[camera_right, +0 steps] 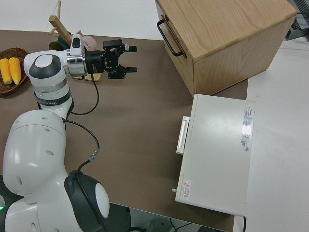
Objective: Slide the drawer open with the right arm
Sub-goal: 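Reach the right gripper up to the black drawer handle and grasp it, then pull the drawer handle toward the robot with the right gripper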
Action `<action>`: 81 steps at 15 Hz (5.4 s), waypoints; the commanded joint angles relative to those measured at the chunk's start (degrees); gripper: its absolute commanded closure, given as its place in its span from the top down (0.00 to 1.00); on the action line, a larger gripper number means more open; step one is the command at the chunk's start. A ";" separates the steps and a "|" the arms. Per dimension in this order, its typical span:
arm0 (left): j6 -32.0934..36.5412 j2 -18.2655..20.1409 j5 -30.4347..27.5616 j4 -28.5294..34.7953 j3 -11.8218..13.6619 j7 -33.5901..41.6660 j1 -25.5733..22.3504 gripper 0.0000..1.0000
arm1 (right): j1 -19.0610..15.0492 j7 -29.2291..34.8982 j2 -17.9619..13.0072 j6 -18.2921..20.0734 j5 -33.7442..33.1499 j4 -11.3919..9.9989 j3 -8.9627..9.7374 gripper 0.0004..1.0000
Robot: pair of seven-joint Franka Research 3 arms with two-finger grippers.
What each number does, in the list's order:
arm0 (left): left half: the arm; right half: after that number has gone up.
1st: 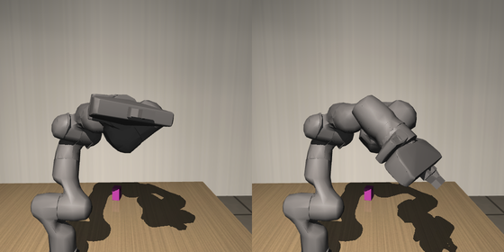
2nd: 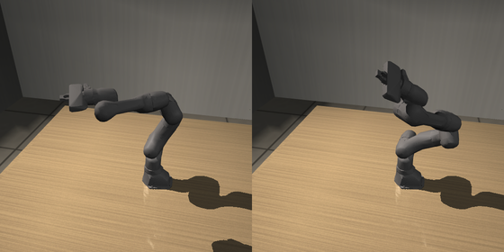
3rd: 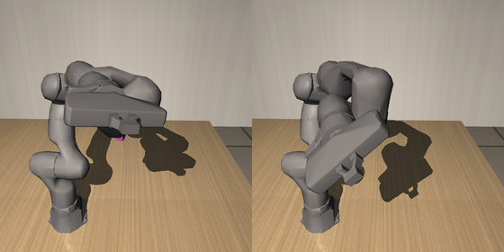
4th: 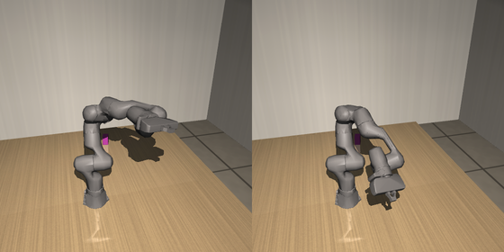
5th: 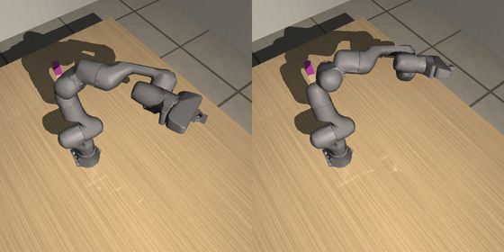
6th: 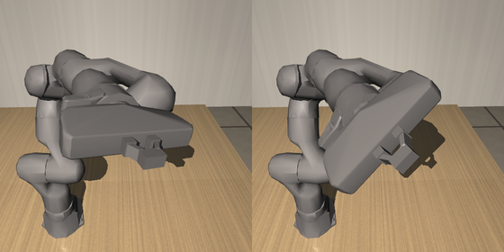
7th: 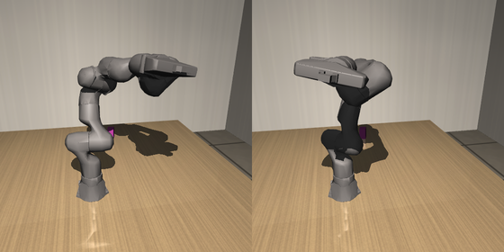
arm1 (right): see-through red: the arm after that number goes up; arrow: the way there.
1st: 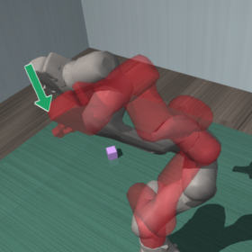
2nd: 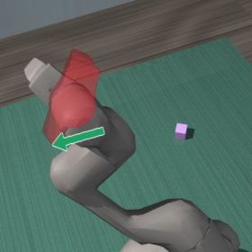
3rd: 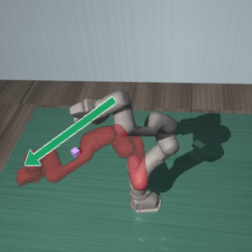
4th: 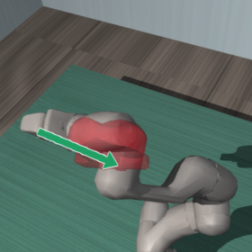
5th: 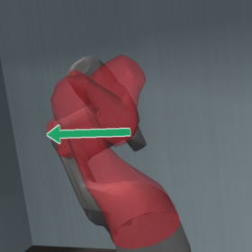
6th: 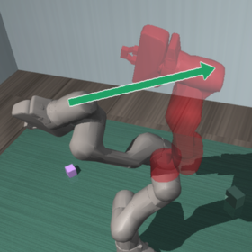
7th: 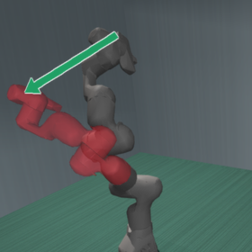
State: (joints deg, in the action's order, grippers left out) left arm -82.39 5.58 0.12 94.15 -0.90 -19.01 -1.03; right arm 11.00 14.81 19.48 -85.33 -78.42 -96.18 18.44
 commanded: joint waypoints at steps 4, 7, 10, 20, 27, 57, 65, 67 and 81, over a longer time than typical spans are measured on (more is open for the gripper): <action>0.12 0.49 -0.21 -0.02 0.29 0.56 0.24 0.99 | -3.61 1.09 2.67 -5.80 -10.60 0.38 -0.51 0.96; 0.12 0.49 -0.21 -0.02 0.29 0.56 0.24 0.99 | -4.06 2.76 2.85 -9.67 -11.49 0.55 -2.35 0.96; 0.12 0.49 -0.21 -0.02 0.29 0.56 0.24 0.99 | -3.88 5.91 3.11 -14.42 -11.49 0.55 -5.16 0.96; 0.12 0.49 -0.21 -0.02 0.29 0.56 0.24 0.99 | -3.35 12.68 3.46 -23.74 -12.28 0.55 -11.14 0.66; 0.12 0.49 -0.21 -0.02 0.29 0.56 0.24 0.99 | -3.44 13.13 3.46 -23.66 -13.16 0.55 -11.58 0.30; 0.12 0.49 -0.21 -0.02 0.29 0.56 0.24 0.99 | 5.08 15.25 2.67 4.02 4.94 3.80 3.35 0.00; 0.12 0.49 -0.21 -0.02 0.29 0.56 0.24 0.99 | 6.67 15.25 2.23 7.01 8.63 5.65 5.37 0.00; 0.12 0.49 -0.21 -0.02 0.29 0.56 0.24 0.99 | 6.67 15.25 2.23 7.98 9.24 6.17 5.73 0.00; 0.12 0.49 -0.21 -0.02 0.29 0.56 0.24 0.99 | 7.28 15.33 2.23 10.53 9.78 6.97 7.58 0.98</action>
State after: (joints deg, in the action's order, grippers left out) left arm -82.39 5.58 0.12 94.15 -0.90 -19.01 -1.03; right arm 18.40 29.68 22.55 -76.51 -68.62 -89.99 25.69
